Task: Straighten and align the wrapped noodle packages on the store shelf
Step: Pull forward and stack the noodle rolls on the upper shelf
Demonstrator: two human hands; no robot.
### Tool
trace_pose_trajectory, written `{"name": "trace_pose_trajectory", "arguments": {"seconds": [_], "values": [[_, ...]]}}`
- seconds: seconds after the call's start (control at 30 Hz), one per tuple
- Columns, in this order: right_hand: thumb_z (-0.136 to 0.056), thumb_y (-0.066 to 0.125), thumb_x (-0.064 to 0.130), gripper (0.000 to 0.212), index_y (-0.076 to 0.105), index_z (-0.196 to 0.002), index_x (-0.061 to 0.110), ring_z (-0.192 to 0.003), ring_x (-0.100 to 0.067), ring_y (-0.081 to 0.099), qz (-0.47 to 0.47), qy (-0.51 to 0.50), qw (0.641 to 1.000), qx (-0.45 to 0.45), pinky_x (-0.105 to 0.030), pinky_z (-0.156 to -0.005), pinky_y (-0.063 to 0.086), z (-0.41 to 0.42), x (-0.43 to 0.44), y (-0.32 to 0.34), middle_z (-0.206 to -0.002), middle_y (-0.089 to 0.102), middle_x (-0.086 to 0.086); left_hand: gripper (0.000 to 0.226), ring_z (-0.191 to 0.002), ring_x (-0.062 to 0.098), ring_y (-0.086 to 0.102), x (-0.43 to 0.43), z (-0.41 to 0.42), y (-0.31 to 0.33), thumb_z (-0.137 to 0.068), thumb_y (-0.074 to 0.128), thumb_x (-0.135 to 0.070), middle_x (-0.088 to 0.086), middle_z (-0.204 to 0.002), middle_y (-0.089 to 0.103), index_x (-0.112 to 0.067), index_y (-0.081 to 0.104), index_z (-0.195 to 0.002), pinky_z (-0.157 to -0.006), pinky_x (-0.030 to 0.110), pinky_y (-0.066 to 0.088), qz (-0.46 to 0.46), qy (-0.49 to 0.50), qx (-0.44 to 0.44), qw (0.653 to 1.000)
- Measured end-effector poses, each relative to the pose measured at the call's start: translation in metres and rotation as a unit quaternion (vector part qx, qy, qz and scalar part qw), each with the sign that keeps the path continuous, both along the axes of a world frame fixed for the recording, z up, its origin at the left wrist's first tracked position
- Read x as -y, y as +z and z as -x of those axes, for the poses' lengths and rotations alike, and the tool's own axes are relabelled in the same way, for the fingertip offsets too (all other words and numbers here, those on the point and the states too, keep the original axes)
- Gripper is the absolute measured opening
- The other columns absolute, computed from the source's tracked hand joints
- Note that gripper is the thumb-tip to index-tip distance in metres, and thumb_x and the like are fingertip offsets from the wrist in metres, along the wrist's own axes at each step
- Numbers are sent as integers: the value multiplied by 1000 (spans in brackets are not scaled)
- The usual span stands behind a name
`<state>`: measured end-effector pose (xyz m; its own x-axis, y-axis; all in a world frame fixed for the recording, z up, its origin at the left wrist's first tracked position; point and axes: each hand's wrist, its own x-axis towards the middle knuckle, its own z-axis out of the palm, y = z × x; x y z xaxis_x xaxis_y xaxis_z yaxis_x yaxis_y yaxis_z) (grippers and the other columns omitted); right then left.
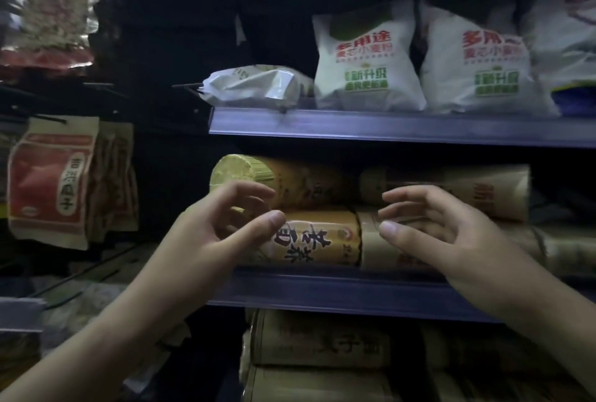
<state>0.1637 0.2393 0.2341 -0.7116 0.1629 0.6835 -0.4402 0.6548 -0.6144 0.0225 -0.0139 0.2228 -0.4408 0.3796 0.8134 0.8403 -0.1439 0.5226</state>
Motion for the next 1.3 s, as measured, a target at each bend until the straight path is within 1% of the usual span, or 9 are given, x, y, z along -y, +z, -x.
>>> {"name": "trace_pose_trajectory", "arguments": {"seconds": [0.2, 0.33, 0.53, 0.63, 0.83, 0.97, 1.1, 1.23, 1.3], "values": [[-61, 74, 60, 56, 66, -111, 36, -98, -1, 69, -18, -13, 1000, 11, -28, -84, 55, 43, 1, 24, -105, 73, 14, 40, -79, 13, 73, 11, 19, 8, -71, 71, -55, -7, -98, 72, -36, 68, -105, -65, 31, 59, -27, 67, -18, 997], [-71, 79, 50, 47, 65, -112, 33, -95, 2, 68, -38, -36, 998, 19, -18, -75, 54, 73, -8, 37, -106, 72, 10, 43, -81, 14, 70, 8, 27, 10, -70, 72, -57, -9, -100, 68, -38, 65, -108, -63, 35, 58, -42, 119, -48, 991], [-68, 81, 51, 64, 61, -124, 27, -105, -14, 65, -60, -86, 993, 60, -36, -92, 53, 126, -28, 56, -116, 68, 6, 46, -82, 10, 67, -1, 37, 9, -69, 74, -56, -14, -97, 64, -39, 62, -111, -58, 24, 55, -33, 183, -88, 979], [-74, 79, 50, 66, 56, -131, 26, -107, -16, 56, -98, -129, 984, 74, -32, -90, 44, 149, -32, 64, -126, 61, 1, 47, -82, 9, 64, -5, 42, 10, -69, 76, -51, -12, -95, 62, -37, 62, -111, -59, 21, 51, -37, 222, -111, 968], [-73, 78, 57, 87, 43, -147, 28, -131, -26, 46, -123, -116, 978, 120, -38, -107, 35, 168, -34, 75, -147, 50, 0, 47, -95, 3, 57, -7, 51, 10, -71, 82, -40, -9, -105, 58, -32, 58, -111, -75, 30, 52, -40, 262, -123, 956], [-69, 78, 60, 91, 41, -147, 32, -130, -24, 44, -100, -95, 978, 159, -33, -99, 32, 167, -35, 78, -143, 50, 5, 49, -99, 4, 57, -6, 53, 10, -71, 81, -40, -6, -109, 56, -30, 57, -112, -80, 31, 53, -41, 267, -114, 956], [-66, 81, 57, 80, 50, -136, 35, -115, -18, 53, -40, -51, 978, 198, -27, -81, 39, 165, -34, 76, -109, 57, 19, 54, -102, 8, 57, -6, 52, 9, -72, 81, -40, -7, -112, 55, -29, 55, -118, -85, 32, 52, -41, 276, -115, 953], [-48, 87, 59, 88, 59, -127, 30, -115, -22, 58, 18, -26, 982, 188, -42, -102, 43, 166, -35, 72, -121, 65, 5, 61, -103, 9, 59, -5, 50, 9, -73, 81, -39, -6, -115, 58, -24, 58, -128, -86, 35, 54, -37, 284, -123, 950], [-64, 86, 46, 64, 62, -121, 31, -113, -22, 59, 15, -45, 983, 179, -41, -101, 43, 164, -35, 72, -120, 66, 3, 61, -103, 9, 61, -2, 50, 9, -74, 81, -37, -6, -116, 60, -22, 60, -130, -85, 38, 55, -37, 275, -122, 953]]}}
